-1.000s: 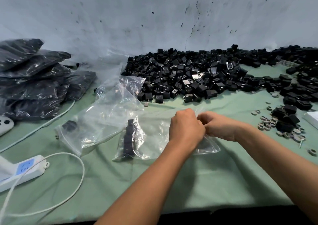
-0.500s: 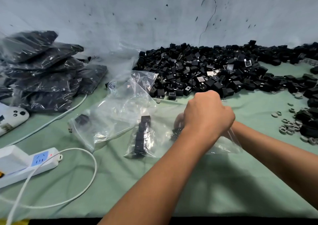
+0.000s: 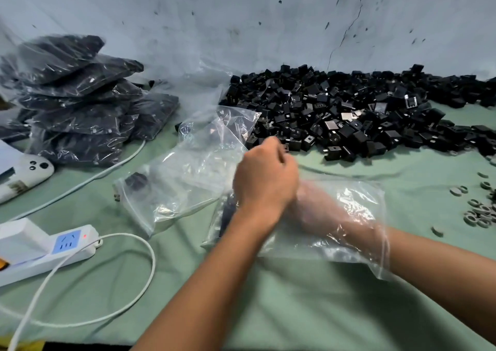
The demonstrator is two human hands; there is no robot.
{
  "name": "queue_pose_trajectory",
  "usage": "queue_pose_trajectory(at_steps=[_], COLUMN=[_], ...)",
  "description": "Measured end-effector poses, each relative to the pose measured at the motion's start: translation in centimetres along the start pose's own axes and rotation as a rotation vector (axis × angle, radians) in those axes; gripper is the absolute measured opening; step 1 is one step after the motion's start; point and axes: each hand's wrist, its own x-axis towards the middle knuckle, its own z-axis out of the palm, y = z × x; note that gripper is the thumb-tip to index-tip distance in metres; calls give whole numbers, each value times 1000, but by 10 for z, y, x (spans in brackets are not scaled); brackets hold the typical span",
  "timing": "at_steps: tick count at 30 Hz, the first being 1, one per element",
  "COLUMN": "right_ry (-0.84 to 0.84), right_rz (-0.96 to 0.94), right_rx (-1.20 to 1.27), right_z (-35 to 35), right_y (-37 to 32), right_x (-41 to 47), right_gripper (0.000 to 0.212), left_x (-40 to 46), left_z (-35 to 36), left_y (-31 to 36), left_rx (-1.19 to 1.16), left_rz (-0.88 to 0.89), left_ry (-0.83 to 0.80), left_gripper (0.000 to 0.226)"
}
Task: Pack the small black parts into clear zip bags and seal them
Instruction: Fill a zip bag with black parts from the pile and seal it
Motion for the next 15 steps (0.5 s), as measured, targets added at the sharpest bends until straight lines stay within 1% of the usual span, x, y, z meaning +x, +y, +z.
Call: queue_pose_trajectory(at_steps=[1, 2, 3, 4, 6, 9, 11, 13, 15], right_ry=[117, 179, 181, 165, 220, 184, 166, 137, 40], right_rz=[-56, -36, -35, -34, -89, -99, -92, -126, -137], right_rx=[46, 63, 17, 21, -40, -69, -100, -95, -103], right_z=[7, 16, 22, 22, 26, 23, 20, 12, 3], right_y=[-1, 4, 5, -1, 4, 4, 2, -4, -2], right_x=[2, 7, 10, 10, 14, 15, 17, 20, 27], right_gripper=[31, 33, 37, 39, 42, 48, 50, 53, 62], left_x=[4, 8, 9, 8, 5, 3, 4, 5, 5], left_z=[-2, -3, -3, -3, -1, 2, 1, -1, -2], left_y=[-23, -45, -63, -79, -98, -106, -105, -104, -105], left_rx=[64, 107, 142, 180, 233, 206, 197, 176, 153], left_rz=[-54, -109, -163, -206, -247, -196, -174, -173, -169], left_ry=[30, 32, 12, -18, -80, -127, -119, -110, -105], left_gripper=[12, 5, 2, 8, 16, 24, 24, 21, 18])
